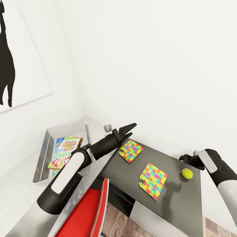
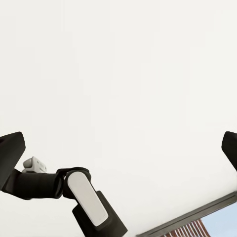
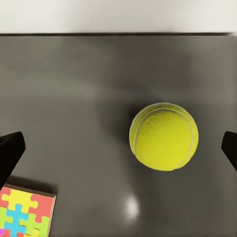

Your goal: Put all the toys in the child's room - the three board games (two on the bed and one on the table), the two jigsaw puzzles on the table, and the tennis ball on the table - inside the toy box on the table in the child's room.

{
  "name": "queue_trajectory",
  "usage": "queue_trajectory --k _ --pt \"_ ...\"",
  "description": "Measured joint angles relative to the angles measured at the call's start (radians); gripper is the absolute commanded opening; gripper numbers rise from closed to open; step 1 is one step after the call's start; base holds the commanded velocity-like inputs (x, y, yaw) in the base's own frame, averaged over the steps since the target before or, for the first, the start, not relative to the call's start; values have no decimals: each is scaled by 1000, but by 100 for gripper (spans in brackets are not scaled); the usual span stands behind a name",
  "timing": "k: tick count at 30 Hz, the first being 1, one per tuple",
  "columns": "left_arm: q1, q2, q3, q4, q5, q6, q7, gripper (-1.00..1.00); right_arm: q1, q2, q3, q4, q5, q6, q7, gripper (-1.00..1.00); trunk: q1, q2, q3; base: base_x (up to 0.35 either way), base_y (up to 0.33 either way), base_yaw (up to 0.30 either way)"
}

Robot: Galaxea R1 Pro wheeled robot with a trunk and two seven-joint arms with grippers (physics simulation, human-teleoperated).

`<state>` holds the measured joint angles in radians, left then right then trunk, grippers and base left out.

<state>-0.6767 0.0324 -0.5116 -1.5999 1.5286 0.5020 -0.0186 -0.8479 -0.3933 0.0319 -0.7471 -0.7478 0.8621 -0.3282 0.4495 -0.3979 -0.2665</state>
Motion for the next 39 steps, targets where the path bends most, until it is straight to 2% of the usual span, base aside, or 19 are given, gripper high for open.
queue_trajectory --k 21,39 --pt "0 -2 0 0 0 0 0 100 -5 -6 0 1 1 -1 0 100 0 0 -34 0 0 0" --pt "0 -2 0 0 0 1 0 100 -33 -15 0 3 2 -2 -1 100 0 0 -64 0 0 0"
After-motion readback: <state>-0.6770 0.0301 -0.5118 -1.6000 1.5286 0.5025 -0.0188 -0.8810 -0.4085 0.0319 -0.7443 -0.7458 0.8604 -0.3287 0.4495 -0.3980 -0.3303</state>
